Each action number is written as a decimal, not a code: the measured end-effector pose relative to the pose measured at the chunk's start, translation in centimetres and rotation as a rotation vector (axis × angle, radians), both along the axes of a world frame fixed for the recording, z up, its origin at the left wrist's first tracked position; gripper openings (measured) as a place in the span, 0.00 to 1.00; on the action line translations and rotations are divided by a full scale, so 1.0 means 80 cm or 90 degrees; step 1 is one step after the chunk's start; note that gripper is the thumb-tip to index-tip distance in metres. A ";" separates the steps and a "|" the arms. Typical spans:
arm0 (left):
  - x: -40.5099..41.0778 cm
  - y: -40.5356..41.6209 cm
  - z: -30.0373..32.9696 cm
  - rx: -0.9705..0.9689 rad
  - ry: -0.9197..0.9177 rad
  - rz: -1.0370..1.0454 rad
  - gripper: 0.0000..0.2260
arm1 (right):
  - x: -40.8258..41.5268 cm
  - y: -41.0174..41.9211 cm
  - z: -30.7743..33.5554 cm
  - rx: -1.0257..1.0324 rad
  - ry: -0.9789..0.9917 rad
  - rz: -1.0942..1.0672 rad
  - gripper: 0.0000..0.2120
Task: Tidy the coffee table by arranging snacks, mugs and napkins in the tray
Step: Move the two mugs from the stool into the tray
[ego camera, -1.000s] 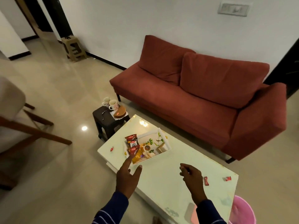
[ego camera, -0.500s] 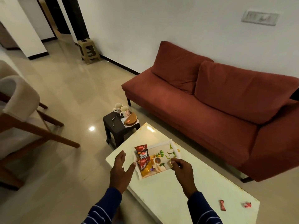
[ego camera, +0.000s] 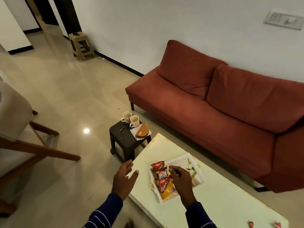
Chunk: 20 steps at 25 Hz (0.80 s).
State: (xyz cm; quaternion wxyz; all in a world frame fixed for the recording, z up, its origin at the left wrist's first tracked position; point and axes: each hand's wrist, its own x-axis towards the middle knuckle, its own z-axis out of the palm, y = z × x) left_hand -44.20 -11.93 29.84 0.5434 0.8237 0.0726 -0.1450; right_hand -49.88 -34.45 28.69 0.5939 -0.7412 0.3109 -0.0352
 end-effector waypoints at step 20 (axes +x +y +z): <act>0.260 0.067 0.001 0.147 -0.064 -0.103 0.15 | 0.274 0.055 -0.041 -0.032 0.026 0.081 0.06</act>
